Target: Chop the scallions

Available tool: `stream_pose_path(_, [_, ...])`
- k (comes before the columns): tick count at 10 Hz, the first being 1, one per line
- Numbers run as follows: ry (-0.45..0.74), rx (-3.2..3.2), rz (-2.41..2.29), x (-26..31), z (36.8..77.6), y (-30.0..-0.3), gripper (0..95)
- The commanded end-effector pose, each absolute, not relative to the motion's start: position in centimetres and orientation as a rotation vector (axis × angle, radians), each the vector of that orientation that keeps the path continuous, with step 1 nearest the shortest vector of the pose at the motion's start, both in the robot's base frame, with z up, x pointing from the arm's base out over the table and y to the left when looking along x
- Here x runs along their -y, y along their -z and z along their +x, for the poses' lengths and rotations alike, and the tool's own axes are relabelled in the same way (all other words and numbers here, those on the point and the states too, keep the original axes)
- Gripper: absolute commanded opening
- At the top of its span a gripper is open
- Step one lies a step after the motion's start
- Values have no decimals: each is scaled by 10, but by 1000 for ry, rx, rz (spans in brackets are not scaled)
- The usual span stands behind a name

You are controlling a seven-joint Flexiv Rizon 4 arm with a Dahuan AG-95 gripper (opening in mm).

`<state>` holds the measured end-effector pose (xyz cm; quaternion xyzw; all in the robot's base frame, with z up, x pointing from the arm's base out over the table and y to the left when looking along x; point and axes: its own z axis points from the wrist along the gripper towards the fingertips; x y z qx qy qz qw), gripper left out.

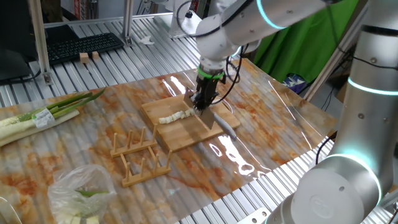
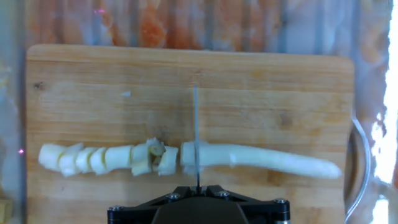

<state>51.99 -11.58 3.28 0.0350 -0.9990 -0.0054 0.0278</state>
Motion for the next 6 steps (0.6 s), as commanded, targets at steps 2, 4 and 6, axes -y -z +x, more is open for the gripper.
stream_pose_path(2, [18, 3048, 86, 118, 520, -29, 0])
stream_pose_path(4, [9, 3042, 71, 118, 517, -48, 0])
stream_pose_path(6, [-3, 3043, 57, 121, 513, -59, 0])
